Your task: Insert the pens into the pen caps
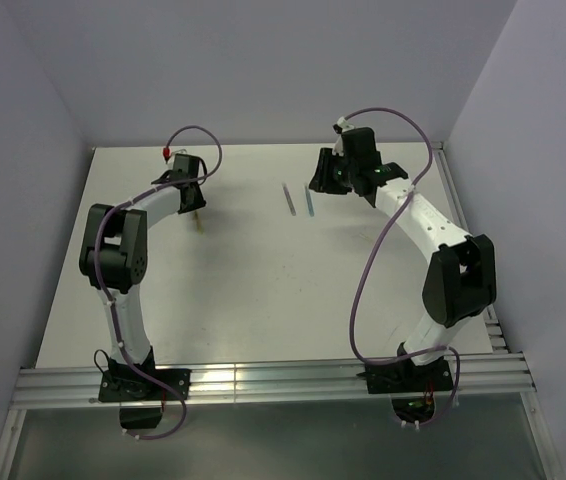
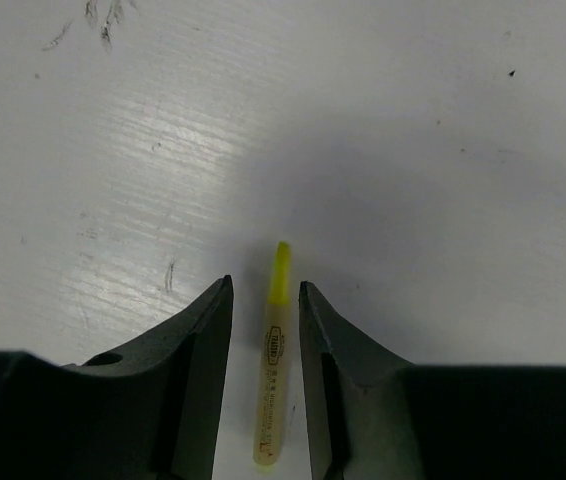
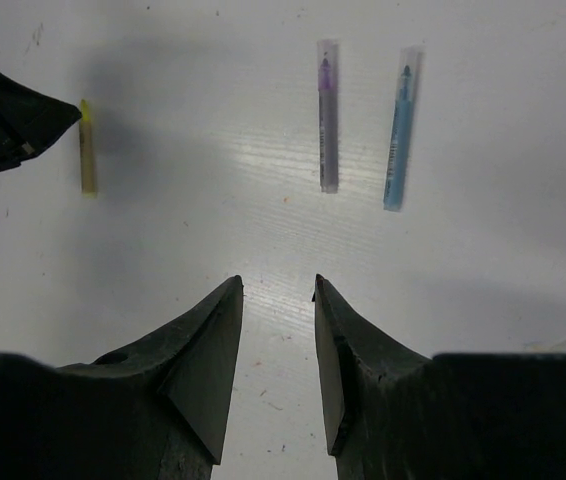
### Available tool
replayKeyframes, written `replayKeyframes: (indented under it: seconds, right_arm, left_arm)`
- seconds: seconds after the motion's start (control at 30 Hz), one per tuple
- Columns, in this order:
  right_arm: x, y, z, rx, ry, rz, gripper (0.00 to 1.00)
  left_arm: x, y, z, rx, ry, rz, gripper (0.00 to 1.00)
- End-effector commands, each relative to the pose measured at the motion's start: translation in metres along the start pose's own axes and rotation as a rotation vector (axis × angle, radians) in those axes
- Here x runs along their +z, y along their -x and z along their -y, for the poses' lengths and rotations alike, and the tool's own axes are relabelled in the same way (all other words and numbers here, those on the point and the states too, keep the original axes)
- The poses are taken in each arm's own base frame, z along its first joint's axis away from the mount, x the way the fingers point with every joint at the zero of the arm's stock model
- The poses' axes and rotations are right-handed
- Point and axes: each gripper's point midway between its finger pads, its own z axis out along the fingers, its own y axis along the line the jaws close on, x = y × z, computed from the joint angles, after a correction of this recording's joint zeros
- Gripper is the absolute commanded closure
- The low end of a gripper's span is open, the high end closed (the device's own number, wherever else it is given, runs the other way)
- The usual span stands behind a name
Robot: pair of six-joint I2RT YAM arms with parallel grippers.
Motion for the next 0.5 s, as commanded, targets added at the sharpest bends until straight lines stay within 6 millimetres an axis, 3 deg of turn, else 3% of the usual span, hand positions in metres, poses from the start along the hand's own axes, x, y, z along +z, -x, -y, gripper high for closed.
replayKeyframes:
  seconds: [0.0, 0.23, 0.47]
  right_arm:
    - [-0.02, 0.024, -0.01, -0.01, 0.035, 0.095, 0.57]
    - [-0.023, 0.022, -0.01, -0.015, 0.038, 0.093, 0.57]
    - [-0.023, 0.02, -0.001, -0.012, 0.003, 0.095, 0.57]
  left_arm:
    - [0.003, -0.012, 0.005, 0.032, -0.024, -0.016, 0.62]
    - [0.003, -0.018, 0.009, 0.053, -0.035, -0.031, 0.63]
    - [0.003, -0.028, 0.0, 0.056, 0.01, -0.065, 0.65]
